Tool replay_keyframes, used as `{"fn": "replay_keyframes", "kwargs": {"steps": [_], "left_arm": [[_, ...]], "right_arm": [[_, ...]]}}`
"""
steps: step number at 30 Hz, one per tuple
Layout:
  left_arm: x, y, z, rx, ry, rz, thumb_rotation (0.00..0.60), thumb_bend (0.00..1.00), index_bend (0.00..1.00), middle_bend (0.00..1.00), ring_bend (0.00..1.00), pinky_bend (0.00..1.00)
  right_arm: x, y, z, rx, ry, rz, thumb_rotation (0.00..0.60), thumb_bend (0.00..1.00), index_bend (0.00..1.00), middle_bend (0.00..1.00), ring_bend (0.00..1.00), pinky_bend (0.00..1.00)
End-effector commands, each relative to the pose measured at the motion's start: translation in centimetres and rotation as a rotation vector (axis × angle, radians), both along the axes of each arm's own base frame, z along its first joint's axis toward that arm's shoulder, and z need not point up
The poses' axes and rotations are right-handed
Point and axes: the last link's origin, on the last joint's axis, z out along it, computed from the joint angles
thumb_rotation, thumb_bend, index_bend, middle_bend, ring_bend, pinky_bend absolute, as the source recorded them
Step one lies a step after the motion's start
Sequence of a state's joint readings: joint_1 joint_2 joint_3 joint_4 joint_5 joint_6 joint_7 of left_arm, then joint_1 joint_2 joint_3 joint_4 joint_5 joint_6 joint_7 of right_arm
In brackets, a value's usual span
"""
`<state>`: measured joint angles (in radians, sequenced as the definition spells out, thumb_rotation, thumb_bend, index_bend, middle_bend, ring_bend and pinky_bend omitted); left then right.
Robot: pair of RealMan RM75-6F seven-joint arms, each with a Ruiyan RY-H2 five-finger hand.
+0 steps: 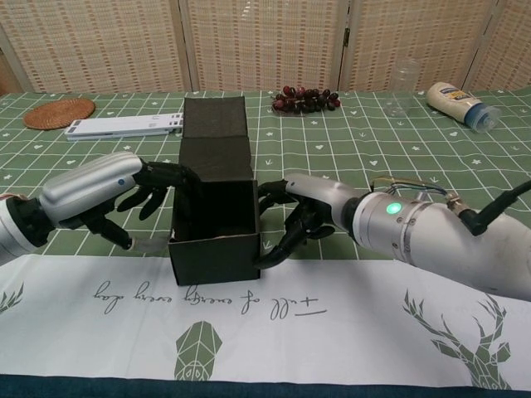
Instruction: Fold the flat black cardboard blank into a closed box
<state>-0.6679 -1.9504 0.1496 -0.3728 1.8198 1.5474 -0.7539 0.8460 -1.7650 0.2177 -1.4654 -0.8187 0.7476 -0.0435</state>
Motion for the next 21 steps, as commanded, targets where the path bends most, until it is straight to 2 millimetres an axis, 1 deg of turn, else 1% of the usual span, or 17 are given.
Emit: {"fn": "replay_keyframes", "kwargs": {"steps": [1, 4, 21], "left_arm": [[0.01, 0.04, 0.00, 0.001, 0.010, -0.006, 0.600, 0.15, 0.47, 0.34, 0.70, 0.82], [0.03, 0.04, -0.02, 0.002, 0.022, -0.016, 0.600, 0.15, 0.48, 0.36, 0.71, 0.82], [0.62, -0.01, -0.41, 0.008, 0.096, -0.110, 0.600, 0.15, 0.49, 0.37, 0.72, 0.82]], "right_arm": [[-0.15, 0.11, 0.02, -0.005, 0.009, 0.012, 0.600, 0.35, 0.27, 0.40, 0.80, 1.00], [-0.31, 0.23, 0.06, -0.010, 0.013, 0.020, 0.600, 0.38, 0.27, 0.40, 0.80, 1.00], [-0.58, 0.80, 0.11, -0.003, 0.033, 0.056, 0.600, 0.43, 0.27, 0.39, 0.80, 1.00]]}}
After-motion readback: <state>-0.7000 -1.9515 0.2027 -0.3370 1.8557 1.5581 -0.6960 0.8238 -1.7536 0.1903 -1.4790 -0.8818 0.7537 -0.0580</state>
